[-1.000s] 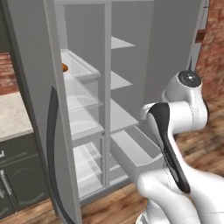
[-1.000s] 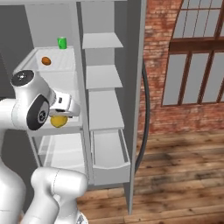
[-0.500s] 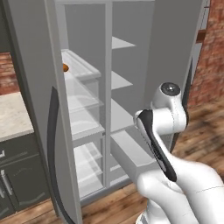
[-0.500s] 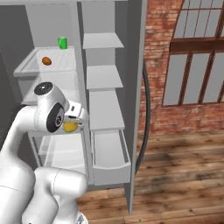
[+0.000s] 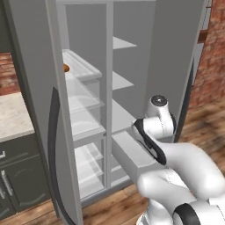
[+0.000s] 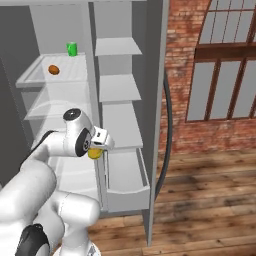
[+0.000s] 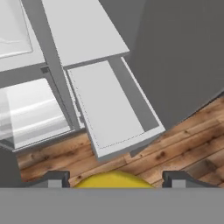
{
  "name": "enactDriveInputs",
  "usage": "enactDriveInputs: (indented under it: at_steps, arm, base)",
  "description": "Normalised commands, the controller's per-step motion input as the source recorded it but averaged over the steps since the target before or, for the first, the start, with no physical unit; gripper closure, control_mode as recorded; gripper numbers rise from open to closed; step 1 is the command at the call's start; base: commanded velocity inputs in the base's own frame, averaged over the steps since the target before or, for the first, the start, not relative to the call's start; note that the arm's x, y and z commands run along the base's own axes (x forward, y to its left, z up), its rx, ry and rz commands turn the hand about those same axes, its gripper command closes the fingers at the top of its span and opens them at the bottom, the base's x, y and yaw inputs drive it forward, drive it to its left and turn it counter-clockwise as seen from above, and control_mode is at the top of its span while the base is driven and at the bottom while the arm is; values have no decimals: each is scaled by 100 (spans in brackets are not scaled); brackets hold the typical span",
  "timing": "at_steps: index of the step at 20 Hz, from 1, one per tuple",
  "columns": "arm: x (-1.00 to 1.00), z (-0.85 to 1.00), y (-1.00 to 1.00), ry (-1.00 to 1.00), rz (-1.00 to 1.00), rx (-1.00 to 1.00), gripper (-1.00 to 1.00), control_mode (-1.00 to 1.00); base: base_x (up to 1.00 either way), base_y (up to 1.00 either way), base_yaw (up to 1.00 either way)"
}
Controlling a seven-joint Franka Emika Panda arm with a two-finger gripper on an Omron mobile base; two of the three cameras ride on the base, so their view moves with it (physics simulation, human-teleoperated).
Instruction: Take the lemon and mango from the fridge shelf and place them in the freezer drawer to begin freezing them.
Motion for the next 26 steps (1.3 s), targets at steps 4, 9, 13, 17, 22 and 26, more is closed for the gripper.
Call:
enactDriveInputs:
  at_steps: [4,9,13,17,22,26]
  arm:
    - [52,-48,-27,19,0,0,100,-100]
    - [8,-10,-3,15,0,0,100,-100]
    - [2,-35,0,11,0,0,100,-100]
    - [13,-54,0,8,0,0,100,-100]
    - [12,-46,0,6,0,0,100,-100]
    - [12,-34,0,2,0,0,100,-100]
  base:
    - [0,0,0]
    - [0,0,0]
    - [0,0,0]
    - [0,0,0]
    - [0,0,0]
    - [0,0,0]
